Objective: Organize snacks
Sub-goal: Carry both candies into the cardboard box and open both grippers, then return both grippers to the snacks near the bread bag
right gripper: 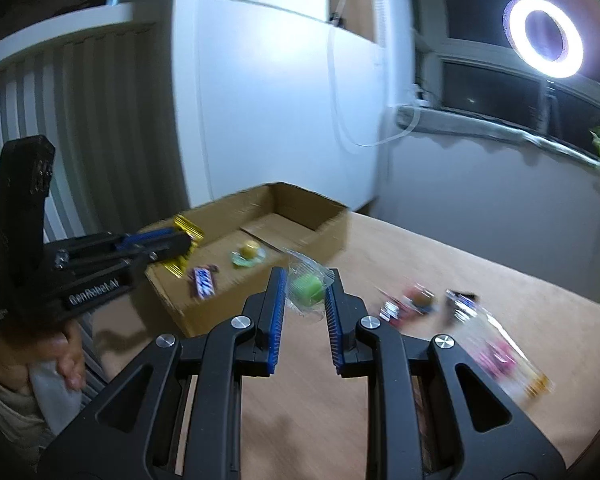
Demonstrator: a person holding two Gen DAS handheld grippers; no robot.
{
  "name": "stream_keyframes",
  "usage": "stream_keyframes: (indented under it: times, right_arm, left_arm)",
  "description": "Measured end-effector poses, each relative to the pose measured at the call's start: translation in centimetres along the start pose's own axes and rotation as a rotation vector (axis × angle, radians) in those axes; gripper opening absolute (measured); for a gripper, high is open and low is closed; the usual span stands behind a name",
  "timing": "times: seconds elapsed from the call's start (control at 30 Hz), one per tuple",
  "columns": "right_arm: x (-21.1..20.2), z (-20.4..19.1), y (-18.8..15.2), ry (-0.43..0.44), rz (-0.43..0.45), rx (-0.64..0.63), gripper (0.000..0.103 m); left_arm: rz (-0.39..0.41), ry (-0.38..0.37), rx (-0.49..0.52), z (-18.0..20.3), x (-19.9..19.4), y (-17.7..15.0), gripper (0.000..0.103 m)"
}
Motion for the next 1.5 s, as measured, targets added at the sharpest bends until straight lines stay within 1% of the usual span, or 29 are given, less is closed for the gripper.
stream_keyframes:
  times: [0.13,0.27,0.3,0.33,0.37,0.4,0.43,0.47,0.5,0.53,0.57,0.63,0.73,0.77,0.8,0.83,0.87,0.93,1.0,1.07,1.13,1.23,1.4,1.5]
  right_arm:
    - [3.6,-3.3,1.0,0.056,-0.016,-0.028,0.02]
    - [6.8,-5.8,2.1,0.101,-0.025,-0.051,0.02]
    - [7.7,-6.3,2.2,0.109,-0.038,-0.056,0.023]
    - [9.2,-6.7,1.9,0.114,-0.078,-0.065,0.026]
    - [10.0,-6.8,1.6,0.105,-0.094,-0.07,0.034]
    - [10.4,-6.7,1.5,0.098,-0.093,-0.069,0.045]
    - [10.4,-6.6,1.4,0.097,-0.085,-0.061,0.053]
    - [10.2,-6.4,1.4,0.094,-0.076,-0.055,0.066]
    - [9.7,-6.0,1.3,0.085,-0.057,-0.044,0.068]
    - [9.2,-5.5,1.5,0.076,-0.043,-0.033,0.068]
    - [8.7,-5.1,1.6,0.068,-0.034,-0.022,0.068]
    - [7.4,-4.2,1.4,0.051,-0.024,0.003,0.068]
    - [5.7,-3.8,0.7,0.025,-0.027,0.006,0.069]
    - [5.0,-3.7,0.4,0.018,-0.016,0.0,0.072]
    - [4.3,-3.7,0.3,0.008,-0.006,-0.006,0.076]
    - [3.4,-3.7,-0.1,-0.002,0.01,-0.01,0.077]
    - [2.7,-3.6,-0.3,-0.004,0.021,-0.01,0.077]
    - [0.9,-3.4,-1.3,0.001,0.049,0.013,0.077]
    - [-0.2,-3.1,-2.4,0.006,0.053,0.022,0.077]
    - [-1.5,-2.5,-3.7,-0.014,0.058,0.018,0.077]
    - [-2.2,-1.7,-5.0,-0.025,0.036,0.023,0.077]
    - [-3.4,-0.4,-6.5,-0.042,0.022,0.039,0.077]
    - [-5.6,2.1,-7.3,-0.074,0.038,0.067,0.077]
    - [-6.7,3.6,-7.7,-0.091,0.046,0.088,0.077]
  left_arm:
    - [-0.024,0.02,-0.028,-2.3,0.9,-1.0,0.012]
    - [-0.056,0.007,-0.048,-4.1,2.5,-1.7,0.012]
    - [-0.077,-0.014,-0.044,-4.1,3.2,-1.9,0.013]
    - [-0.086,-0.018,-0.042,-4.3,3.4,-2.0,0.013]
    - [-0.1,-0.016,-0.04,-4.5,3.8,-2.2,0.015]
    - [-0.104,-0.01,-0.038,-4.5,3.8,-2.3,0.017]
    - [-0.103,-0.004,-0.038,-4.6,3.7,-2.4,0.025]
    - [-0.098,0.006,-0.038,-4.6,3.5,-2.4,0.044]
    - [-0.093,0.025,-0.043,-4.7,3.1,-2.6,0.056]
    - [-0.073,0.034,-0.044,-4.8,2.6,-2.5,0.069]
    - [-0.059,0.048,-0.043,-4.9,2.1,-2.4,0.074]
    - [-0.063,0.07,-0.048,-5.2,1.7,-2.7,0.074]
    - [-0.047,0.068,-0.077,-5.4,0.8,-2.8,0.074]
    - [-0.043,0.069,-0.088,-5.4,0.5,-2.8,0.074]
    - [-0.04,0.072,-0.097,-5.4,0.1,-2.8,0.075]
    - [-0.038,0.075,-0.102,-5.5,0.0,-2.8,0.078]
    - [-0.034,0.078,-0.108,-5.4,-0.2,-2.7,0.08]
    - [-0.028,0.08,-0.122,-5.4,-0.7,-2.7,0.08]
    - [-0.024,0.068,-0.144,-5.1,-0.8,-2.5,0.08]
    - [-0.033,0.068,-0.164,-4.7,-1.0,-2.4,0.08]
    - [-0.031,0.058,-0.163,-3.8,-1.1,-2.4,0.08]
    - [-0.046,0.027,-0.124,-1.4,-1.2,-2.2,0.08]
    - [-0.035,-0.02,-0.063,2.8,-1.6,-1.2,0.08]
    - [-0.038,-0.047,-0.032,4.9,-1.7,-1.2,0.08]
Point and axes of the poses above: each gripper's, at about its wrist camera, not at the fingertips, and x roughly the way its jaws point, z to its right, y to its top, the point moved 9 cm from there along x, roughly the way its jaws point, and after that the axes turned 15 degrees about x, right-handed, at the moved point
